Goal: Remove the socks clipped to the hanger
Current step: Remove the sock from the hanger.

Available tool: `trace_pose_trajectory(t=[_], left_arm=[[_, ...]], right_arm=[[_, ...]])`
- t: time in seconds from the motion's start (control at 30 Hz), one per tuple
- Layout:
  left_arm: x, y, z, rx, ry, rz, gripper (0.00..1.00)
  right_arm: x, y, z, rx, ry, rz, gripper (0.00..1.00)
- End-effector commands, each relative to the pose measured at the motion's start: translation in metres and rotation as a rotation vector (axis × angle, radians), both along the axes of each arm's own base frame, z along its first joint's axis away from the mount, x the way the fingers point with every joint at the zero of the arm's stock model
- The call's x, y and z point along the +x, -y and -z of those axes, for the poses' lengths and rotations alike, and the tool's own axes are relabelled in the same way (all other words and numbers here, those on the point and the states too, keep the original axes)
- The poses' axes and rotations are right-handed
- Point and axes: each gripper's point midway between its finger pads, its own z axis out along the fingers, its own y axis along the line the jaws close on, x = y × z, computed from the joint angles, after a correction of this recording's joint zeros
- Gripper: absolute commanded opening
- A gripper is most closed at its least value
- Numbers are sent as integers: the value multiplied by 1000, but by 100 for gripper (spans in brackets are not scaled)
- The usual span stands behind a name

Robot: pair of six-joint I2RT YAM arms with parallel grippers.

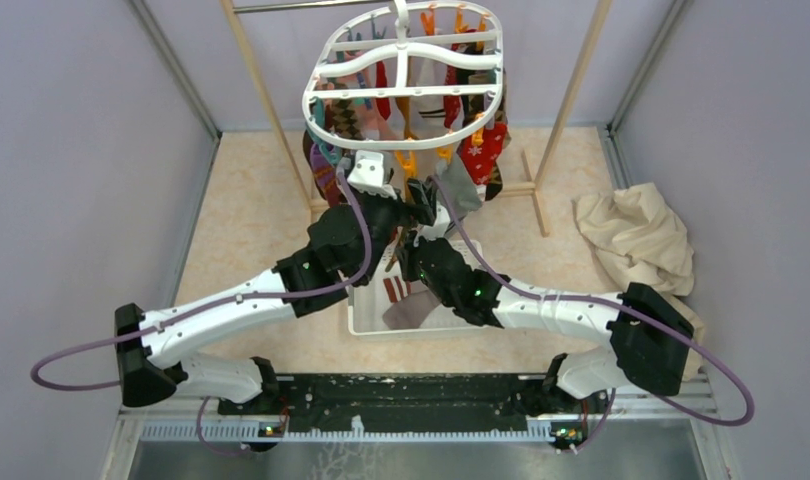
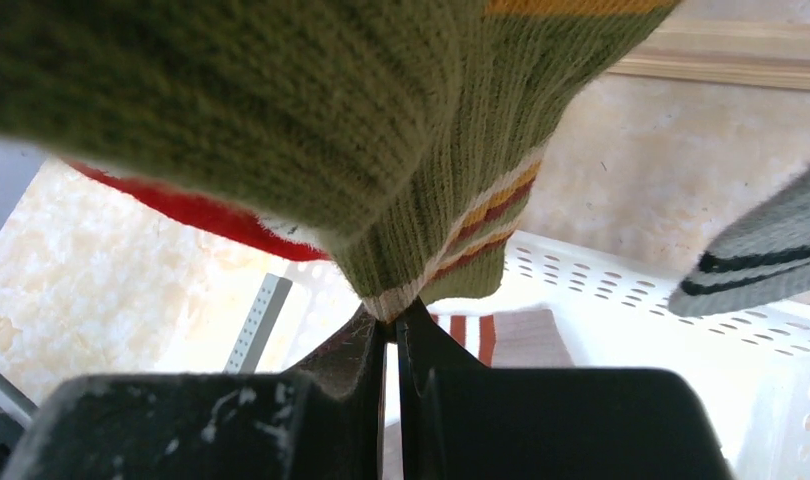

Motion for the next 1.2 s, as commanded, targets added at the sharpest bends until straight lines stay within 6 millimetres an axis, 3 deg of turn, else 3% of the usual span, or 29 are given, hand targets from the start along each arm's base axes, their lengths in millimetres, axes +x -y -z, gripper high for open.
trace_pose_trajectory(t=[0.0,0.23,0.4,0.73,0.97,1.17], left_arm=[[9,-38,-62,-240,52,-68,88],[4,-43,-75,-326,16,-29,87],[-4,-49,-82,-376,-28,-3,93],[-24,-51,-61,-336,-160,79,98],[-38,-49,-60,-318,-206,152,96],[-39,-52,-70,-321,-176,156,95]], right_arm=[[-6,-1,11,-32,1,-24,0],[-6,-1,16,-37,-6,-25,0],[-6,-1,18,-40,-8,-23,0],[-6,-1,21,-45,-12,-22,0],[-6,-3,24,-48,-16,-25,0],[-6,-3,26,-52,-21,-24,0]])
